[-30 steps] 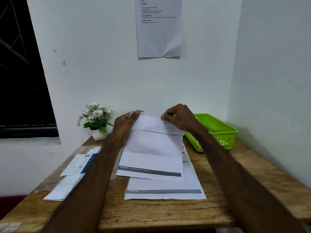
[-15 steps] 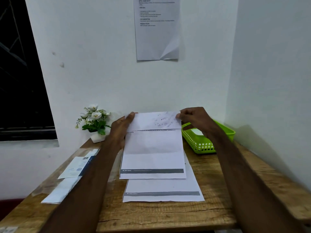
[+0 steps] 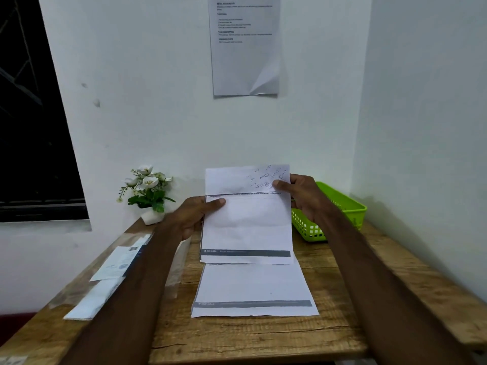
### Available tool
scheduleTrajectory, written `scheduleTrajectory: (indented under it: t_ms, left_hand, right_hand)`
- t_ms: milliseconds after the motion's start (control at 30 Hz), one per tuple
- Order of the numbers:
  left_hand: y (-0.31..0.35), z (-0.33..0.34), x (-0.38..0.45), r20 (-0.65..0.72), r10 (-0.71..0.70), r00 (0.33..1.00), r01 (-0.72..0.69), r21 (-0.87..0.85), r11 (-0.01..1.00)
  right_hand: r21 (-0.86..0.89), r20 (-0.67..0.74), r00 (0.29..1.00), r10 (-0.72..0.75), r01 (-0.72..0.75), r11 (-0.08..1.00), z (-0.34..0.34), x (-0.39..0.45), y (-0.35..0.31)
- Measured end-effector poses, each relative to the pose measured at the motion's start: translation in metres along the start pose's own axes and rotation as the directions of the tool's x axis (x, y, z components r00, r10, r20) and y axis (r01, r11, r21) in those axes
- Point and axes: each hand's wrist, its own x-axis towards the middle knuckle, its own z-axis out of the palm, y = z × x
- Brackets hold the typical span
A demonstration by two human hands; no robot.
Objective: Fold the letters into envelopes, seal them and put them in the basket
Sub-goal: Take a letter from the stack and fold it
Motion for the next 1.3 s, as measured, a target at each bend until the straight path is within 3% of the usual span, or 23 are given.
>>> scheduleTrajectory:
  t_ms: [200, 367, 567, 767, 967, 1133, 1300]
  left_hand:
    - [-0.001, -0.001, 0.004, -0.045, -0.016, 0.999, 0.011, -0.115, 0.993]
    - [-0.001, 0.003, 0.0, 0.096, -0.048, 0.994, 0.054, -0.066, 0.996]
    - [-0.001, 0.009, 0.005, -0.004, 0.0, 1.0, -0.001, -0.163, 0.987]
    - [0.004, 0.006, 0.003, -0.021, -0.013, 1.0, 0.007, -0.257, 0.966]
    - [0.011, 0.006, 0.001, -0.017, -0.079, 0.997, 0.068, -0.352, 0.934]
    - [0.009, 0.003, 0.001, -0.003, -0.053, 0.999, 0.05, -0.28, 0.959]
    - [0.006, 0.007, -0.002, -0.077, 0.035, 0.996, -0.053, -0.254, 0.966]
  right_hand:
    - [0.071, -0.01, 0.999, -0.036, 0.037, 0.997, -0.001, 0.001, 0.0]
    - [0.155, -0.028, 0.998, -0.061, 0.064, 0.986, 0.0, 0.004, 0.003]
    - [0.108, 0.058, 0.998, -0.005, -0.001, 0.994, -0.002, 0.005, 0.005]
    - [0.087, 0.04, 0.999, -0.015, 0.012, 0.996, -0.005, 0.009, 0.01]
    - [-0.13, 0.05, 0.986, -0.157, 0.162, 0.978, -0.005, 0.009, 0.015]
    - [-0.367, 0.128, 0.941, -0.314, 0.339, 0.866, -0.008, 0.015, 0.022]
    - [-0.468, 0.119, 0.945, -0.305, 0.324, 0.822, -0.007, 0.022, 0.027]
